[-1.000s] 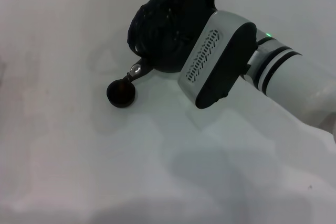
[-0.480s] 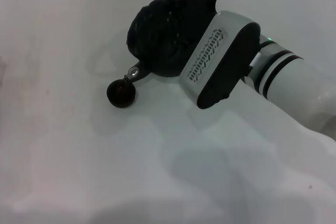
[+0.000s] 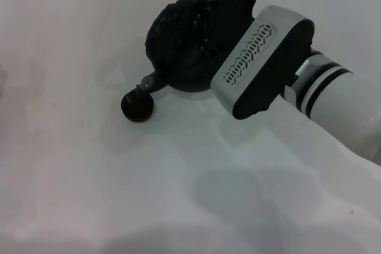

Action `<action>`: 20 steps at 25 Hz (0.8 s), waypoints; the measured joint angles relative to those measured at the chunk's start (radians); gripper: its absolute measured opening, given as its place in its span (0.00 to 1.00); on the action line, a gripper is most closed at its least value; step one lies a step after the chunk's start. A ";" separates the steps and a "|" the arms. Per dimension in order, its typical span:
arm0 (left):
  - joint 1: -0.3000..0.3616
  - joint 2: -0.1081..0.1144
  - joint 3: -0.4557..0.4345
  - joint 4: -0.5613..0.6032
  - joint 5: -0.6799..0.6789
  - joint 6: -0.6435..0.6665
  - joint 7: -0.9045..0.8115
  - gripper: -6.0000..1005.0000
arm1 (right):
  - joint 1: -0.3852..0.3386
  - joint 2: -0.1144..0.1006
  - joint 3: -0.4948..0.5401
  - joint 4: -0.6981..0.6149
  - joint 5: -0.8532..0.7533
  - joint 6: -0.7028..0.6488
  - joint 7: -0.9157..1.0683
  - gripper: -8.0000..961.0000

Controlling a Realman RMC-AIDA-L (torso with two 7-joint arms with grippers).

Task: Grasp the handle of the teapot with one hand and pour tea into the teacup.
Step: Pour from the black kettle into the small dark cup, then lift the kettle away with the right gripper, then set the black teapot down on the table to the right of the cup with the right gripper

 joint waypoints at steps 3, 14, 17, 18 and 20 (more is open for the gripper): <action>-0.001 0.000 0.000 0.000 0.000 0.000 0.000 0.89 | -0.019 0.000 0.000 -0.022 0.006 -0.003 0.000 0.13; 0.001 0.000 0.000 0.000 -0.001 0.000 0.000 0.89 | -0.076 -0.003 0.111 -0.065 0.216 -0.132 0.000 0.13; 0.002 0.001 0.000 0.000 -0.001 0.000 0.000 0.89 | -0.106 -0.003 0.162 -0.068 0.288 -0.188 0.000 0.14; 0.002 0.001 0.000 0.000 -0.001 0.000 0.000 0.89 | -0.115 -0.004 0.177 -0.068 0.307 -0.208 0.000 0.14; 0.002 0.003 0.000 0.000 -0.001 0.000 0.000 0.89 | -0.136 -0.005 0.209 -0.068 0.346 -0.247 0.000 0.14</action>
